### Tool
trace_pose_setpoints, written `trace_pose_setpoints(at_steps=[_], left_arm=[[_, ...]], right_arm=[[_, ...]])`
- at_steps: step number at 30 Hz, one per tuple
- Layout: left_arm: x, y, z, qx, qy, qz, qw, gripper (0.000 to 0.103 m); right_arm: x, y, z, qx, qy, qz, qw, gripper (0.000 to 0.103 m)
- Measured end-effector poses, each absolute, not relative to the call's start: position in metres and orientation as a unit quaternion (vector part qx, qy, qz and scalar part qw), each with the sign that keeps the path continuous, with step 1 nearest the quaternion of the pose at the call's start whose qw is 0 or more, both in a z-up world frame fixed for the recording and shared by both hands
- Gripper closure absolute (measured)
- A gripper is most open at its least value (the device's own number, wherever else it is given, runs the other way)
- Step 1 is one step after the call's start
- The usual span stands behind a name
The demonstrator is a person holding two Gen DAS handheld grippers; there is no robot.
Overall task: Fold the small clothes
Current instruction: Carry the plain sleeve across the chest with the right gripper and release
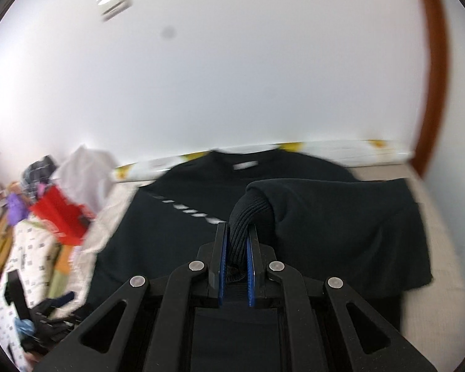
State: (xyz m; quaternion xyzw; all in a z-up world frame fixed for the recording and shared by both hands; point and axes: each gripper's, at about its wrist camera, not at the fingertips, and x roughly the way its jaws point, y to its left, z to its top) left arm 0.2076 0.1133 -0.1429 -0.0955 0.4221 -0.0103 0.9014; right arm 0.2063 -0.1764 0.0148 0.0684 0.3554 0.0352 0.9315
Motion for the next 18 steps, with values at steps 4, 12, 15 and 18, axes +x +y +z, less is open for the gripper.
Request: trace_pose_setpoints(at_steps=[4, 12, 15, 18], left_arm=[[0.212, 0.125, -0.147, -0.105, 0.426, -0.004, 0.899, 0.033], [0.221, 0.134, -0.155, -0.108, 0.437, -0.002, 0.893, 0.033], [0.225, 0.131, -0.154, -0.109, 0.436, -0.002, 0.893, 0.033], [0.232, 0.124, -0.153, -0.109, 0.442, -0.008, 0.891, 0.033]], right_arm=[[0.229, -0.119, -0.002, 0.062, 0.365, 0.088, 0.925, 0.093], [0.279, -0.07, -0.047, 0.079, 0.39, 0.129, 0.908, 0.093], [0.297, -0.062, -0.062, 0.08, 0.401, 0.13, 0.903, 0.092], [0.307, -0.06, -0.075, 0.088, 0.415, 0.139, 0.895, 0.083]])
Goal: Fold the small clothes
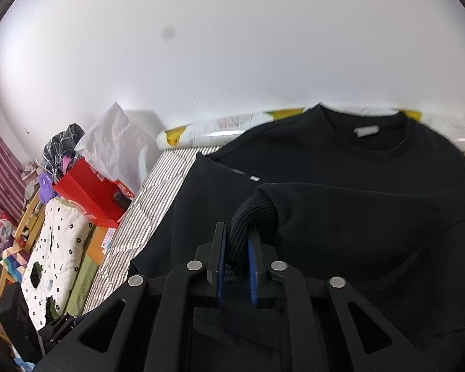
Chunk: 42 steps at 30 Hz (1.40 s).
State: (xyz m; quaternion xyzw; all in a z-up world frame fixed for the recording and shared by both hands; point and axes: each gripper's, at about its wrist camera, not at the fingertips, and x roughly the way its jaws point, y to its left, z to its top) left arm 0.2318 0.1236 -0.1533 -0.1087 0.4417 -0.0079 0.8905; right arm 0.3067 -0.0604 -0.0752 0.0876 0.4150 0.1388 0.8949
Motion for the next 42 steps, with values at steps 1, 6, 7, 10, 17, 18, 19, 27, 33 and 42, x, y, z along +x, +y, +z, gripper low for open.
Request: trace_pose_setpoints(at_steps=[1, 6, 7, 10, 17, 18, 19, 27, 33, 42], left_arm=[[0.235, 0.119, -0.152, -0.104, 0.444, -0.011, 0.89, 0.033], [0.25, 0.094, -0.143, -0.081, 0.438, -0.029, 0.895, 0.033], [0.254, 0.09, -0.142, -0.079, 0.436, -0.032, 0.896, 0.033], [0.268, 0.076, -0.139, -0.08, 0.433, -0.044, 0.897, 0.033], [0.305, 0.044, -0.147, -0.082, 0.434, -0.069, 0.894, 0.035], [0.308, 0.041, -0.149, -0.081, 0.435, -0.071, 0.894, 0.037], [0.313, 0.038, -0.151, -0.079, 0.435, -0.072, 0.894, 0.037], [0.341, 0.022, -0.177, -0.059, 0.457, -0.058, 0.886, 0.044], [0.349, 0.02, -0.183, -0.058, 0.459, -0.056, 0.885, 0.046], [0.351, 0.014, -0.18, -0.048, 0.45, -0.042, 0.891, 0.088]], right_arm=[[0.309, -0.062, -0.08, 0.09, 0.421, 0.142, 0.891, 0.078], [0.289, -0.091, -0.075, 0.044, 0.418, 0.111, 0.9, 0.067], [0.284, -0.099, -0.074, 0.03, 0.417, 0.1, 0.903, 0.066], [0.259, -0.144, -0.072, 0.004, 0.419, 0.056, 0.906, 0.066], [0.196, -0.263, -0.067, -0.012, 0.407, -0.075, 0.91, 0.066], [0.189, -0.277, -0.067, -0.014, 0.406, -0.094, 0.909, 0.066], [0.183, -0.29, -0.069, -0.016, 0.407, -0.112, 0.907, 0.066], [0.175, -0.319, -0.103, 0.02, 0.44, -0.096, 0.893, 0.066], [0.188, -0.293, -0.122, 0.044, 0.447, -0.035, 0.893, 0.066], [0.203, -0.279, -0.143, 0.027, 0.461, -0.063, 0.885, 0.074]])
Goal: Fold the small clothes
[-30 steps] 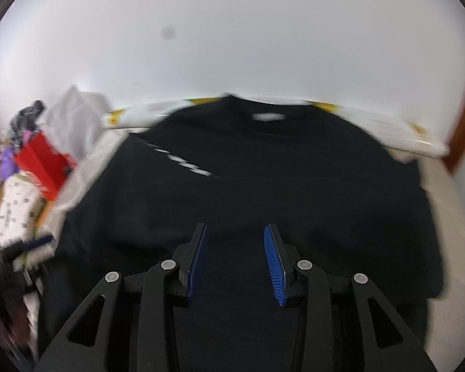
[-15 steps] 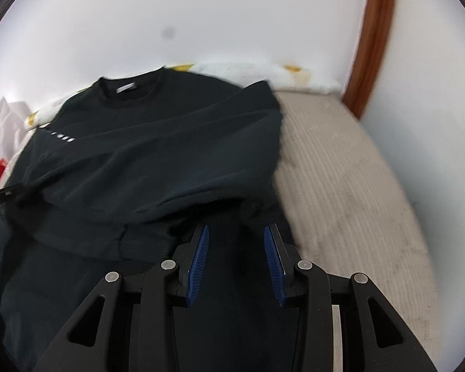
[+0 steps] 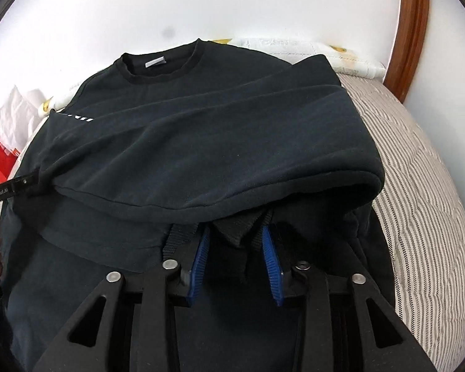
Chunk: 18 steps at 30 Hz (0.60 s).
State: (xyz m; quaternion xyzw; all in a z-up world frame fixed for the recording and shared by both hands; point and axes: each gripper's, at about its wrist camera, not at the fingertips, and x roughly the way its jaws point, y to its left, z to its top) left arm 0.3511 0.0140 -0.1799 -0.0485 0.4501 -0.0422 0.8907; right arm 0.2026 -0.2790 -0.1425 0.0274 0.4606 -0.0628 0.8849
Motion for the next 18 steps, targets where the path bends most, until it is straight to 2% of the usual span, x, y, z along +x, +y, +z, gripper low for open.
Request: trace_pose_setpoints(at_steps=[6, 13, 18], left_arm=[[0.339, 0.03, -0.152, -0.074, 0.415, -0.054, 0.905, 0.093], [0.319, 0.062, -0.109, -0.075, 0.362, -0.028, 0.929, 0.093], [0.315, 0.098, -0.103, -0.089, 0.364, 0.0, 0.927, 0.093]], right_arm=[[0.2, -0.277, -0.143, 0.009, 0.459, -0.078, 0.885, 0.085], [0.201, -0.278, -0.142, 0.009, 0.462, -0.088, 0.883, 0.089], [0.201, -0.275, -0.141, 0.005, 0.464, -0.096, 0.881, 0.091]])
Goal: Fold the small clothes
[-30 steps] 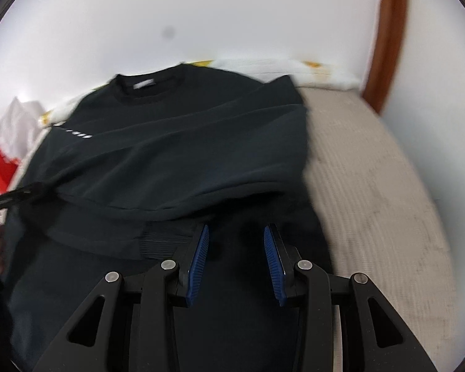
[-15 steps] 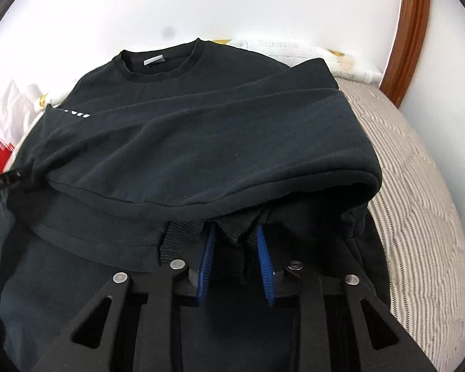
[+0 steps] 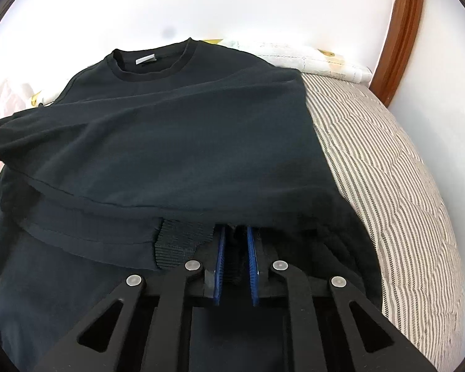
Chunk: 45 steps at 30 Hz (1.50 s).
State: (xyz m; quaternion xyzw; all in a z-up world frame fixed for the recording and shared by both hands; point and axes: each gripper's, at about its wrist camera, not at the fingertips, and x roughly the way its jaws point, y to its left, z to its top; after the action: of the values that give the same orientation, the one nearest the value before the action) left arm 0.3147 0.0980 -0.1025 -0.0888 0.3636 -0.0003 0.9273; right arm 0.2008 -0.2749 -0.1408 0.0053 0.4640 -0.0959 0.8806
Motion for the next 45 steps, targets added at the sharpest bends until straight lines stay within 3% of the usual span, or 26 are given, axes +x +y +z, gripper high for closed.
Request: trace_pose_setpoints(at_steps=[12, 18, 26, 30, 34, 45], left_arm=[[0.315, 0.113, -0.153, -0.112, 0.42, 0.017, 0.901, 0.091], [0.313, 0.112, -0.158, -0.096, 0.429, 0.024, 0.898, 0.088], [0.303, 0.108, -0.154, -0.079, 0.429, 0.021, 0.899, 0.088], [0.292, 0.107, -0.147, -0.076, 0.42, 0.022, 0.904, 0.088], [0.276, 0.103, -0.138, -0.073, 0.417, 0.021, 0.906, 0.088], [0.211, 0.079, -0.109, -0.042, 0.397, 0.013, 0.917, 0.088]], right_arm=[[0.183, -0.277, -0.085, 0.012, 0.407, -0.048, 0.912, 0.087], [0.209, -0.292, -0.116, 0.021, 0.444, -0.091, 0.891, 0.086], [0.204, -0.305, -0.135, 0.042, 0.46, -0.113, 0.88, 0.084], [0.194, -0.306, -0.126, 0.053, 0.46, -0.102, 0.88, 0.072], [0.177, -0.301, -0.112, 0.042, 0.44, -0.105, 0.891, 0.068], [0.107, -0.308, -0.077, 0.061, 0.405, -0.119, 0.905, 0.067]])
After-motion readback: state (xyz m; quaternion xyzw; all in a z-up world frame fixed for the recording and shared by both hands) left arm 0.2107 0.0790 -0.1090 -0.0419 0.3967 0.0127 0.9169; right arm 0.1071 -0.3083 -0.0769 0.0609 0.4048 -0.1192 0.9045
